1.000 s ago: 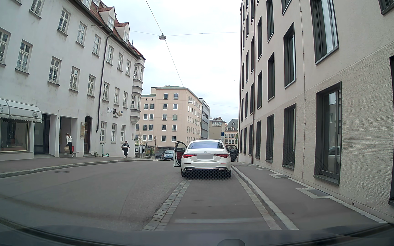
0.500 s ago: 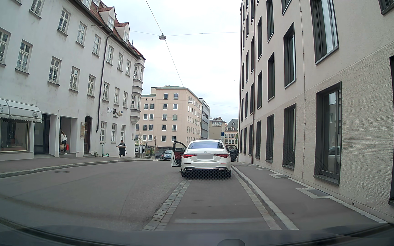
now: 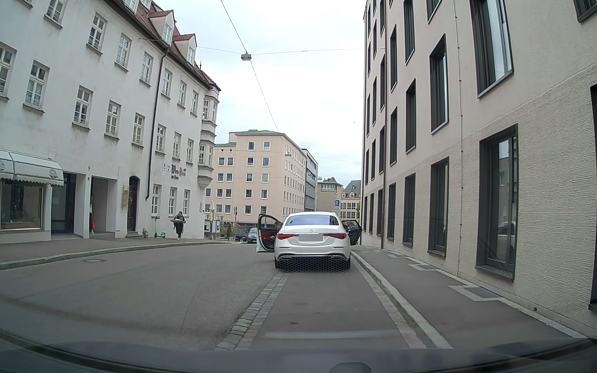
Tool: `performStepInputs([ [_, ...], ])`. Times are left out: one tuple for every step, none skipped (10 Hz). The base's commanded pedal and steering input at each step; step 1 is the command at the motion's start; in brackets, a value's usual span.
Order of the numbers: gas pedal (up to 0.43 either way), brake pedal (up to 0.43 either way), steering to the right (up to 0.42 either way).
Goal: Follow the waypoints while adhering to traffic rules and regulations
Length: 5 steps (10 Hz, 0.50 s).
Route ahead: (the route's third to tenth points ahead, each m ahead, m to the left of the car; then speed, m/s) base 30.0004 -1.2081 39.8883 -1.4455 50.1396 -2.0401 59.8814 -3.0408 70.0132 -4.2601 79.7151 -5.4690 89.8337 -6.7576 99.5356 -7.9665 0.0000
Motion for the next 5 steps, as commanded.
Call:
performStepInputs([
  [0.000, 0.451, 0.018],
  [0.000, 0.451, 0.018],
  [0.000, 0.451, 0.018],
  [0.000, 0.451, 0.018],
  [0.000, 0.451, 0.018],
])
